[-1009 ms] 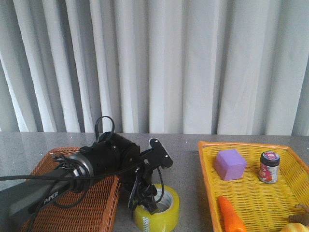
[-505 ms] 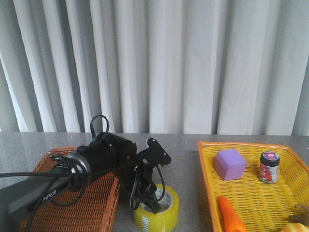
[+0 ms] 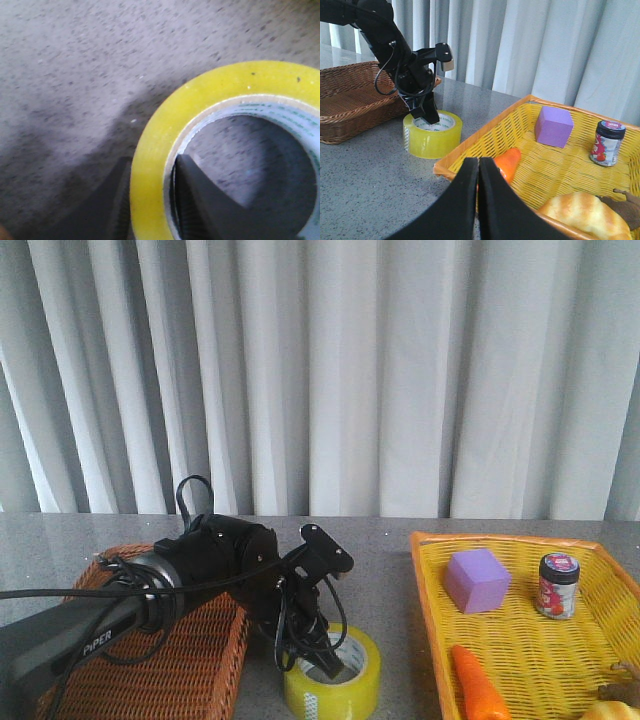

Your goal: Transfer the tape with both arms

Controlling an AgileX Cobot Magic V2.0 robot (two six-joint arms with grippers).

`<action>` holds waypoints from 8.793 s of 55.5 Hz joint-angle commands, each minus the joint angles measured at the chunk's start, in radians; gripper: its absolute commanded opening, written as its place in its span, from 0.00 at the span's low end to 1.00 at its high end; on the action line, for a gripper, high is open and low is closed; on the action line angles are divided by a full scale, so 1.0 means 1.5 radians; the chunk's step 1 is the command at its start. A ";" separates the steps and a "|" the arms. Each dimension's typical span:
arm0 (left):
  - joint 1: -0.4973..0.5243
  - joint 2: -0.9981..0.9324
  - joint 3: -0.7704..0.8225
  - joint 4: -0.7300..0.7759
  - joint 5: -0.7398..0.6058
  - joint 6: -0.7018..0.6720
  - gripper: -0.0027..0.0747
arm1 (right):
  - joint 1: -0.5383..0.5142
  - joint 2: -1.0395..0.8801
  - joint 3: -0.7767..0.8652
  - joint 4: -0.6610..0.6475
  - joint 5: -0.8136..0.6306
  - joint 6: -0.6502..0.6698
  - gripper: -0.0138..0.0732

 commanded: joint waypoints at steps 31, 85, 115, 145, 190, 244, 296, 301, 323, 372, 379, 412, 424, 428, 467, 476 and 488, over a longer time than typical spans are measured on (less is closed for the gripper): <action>0.028 -0.288 -0.022 -0.046 -0.007 -0.006 0.03 | -0.005 0.007 -0.016 0.008 -0.042 -0.002 0.15; 0.262 -0.144 -0.020 0.015 0.178 -0.076 0.03 | -0.005 0.007 -0.016 0.008 -0.037 -0.002 0.15; 0.262 -0.111 -0.020 -0.002 0.215 -0.092 0.06 | -0.005 0.007 -0.016 0.008 -0.037 -0.002 0.15; 0.262 -0.129 -0.020 0.000 0.223 -0.117 0.39 | -0.005 0.007 -0.016 0.008 -0.038 -0.002 0.15; 0.262 -0.525 -0.020 -0.033 0.256 -0.129 0.20 | -0.005 0.007 -0.016 0.009 -0.067 0.031 0.15; 0.262 -1.180 0.611 -0.093 0.076 -0.228 0.03 | -0.005 0.007 -0.016 0.009 -0.068 0.031 0.15; 0.262 -1.445 1.214 -0.111 -0.559 -0.122 0.03 | -0.005 0.007 -0.016 0.008 -0.068 0.031 0.15; 0.262 -1.498 1.268 -0.110 -0.578 -0.122 0.03 | -0.005 0.007 -0.016 0.008 -0.068 0.031 0.15; 0.262 -1.493 1.312 -0.081 -0.582 -0.122 0.03 | -0.005 0.007 -0.016 0.008 -0.067 0.031 0.15; 0.262 -1.493 1.311 0.102 -0.578 -0.332 0.03 | -0.005 0.007 -0.016 0.008 -0.066 0.031 0.15; 0.262 -1.493 1.310 0.104 -0.578 -0.332 0.03 | -0.005 0.007 -0.016 0.008 -0.066 0.031 0.15; 0.262 -1.493 1.310 0.104 -0.578 -0.332 0.03 | -0.005 0.007 -0.016 0.008 -0.066 0.031 0.15; 0.262 -1.493 1.310 0.104 -0.578 -0.332 0.03 | -0.005 0.007 -0.016 0.002 -0.064 0.030 0.15; 0.262 -1.493 1.310 0.104 -0.578 -0.332 0.03 | -0.005 0.007 -0.016 -0.045 -0.065 0.012 0.15; 0.262 -1.493 1.310 0.104 -0.578 -0.332 0.03 | -0.006 -0.086 0.188 -0.509 -0.116 0.558 0.15; 0.262 -1.493 1.310 0.104 -0.578 -0.332 0.03 | -0.050 -0.086 0.200 -0.508 -0.146 0.581 0.15; 0.262 -1.493 1.310 0.104 -0.578 -0.332 0.03 | -0.079 -0.087 0.200 -0.508 -0.148 0.581 0.15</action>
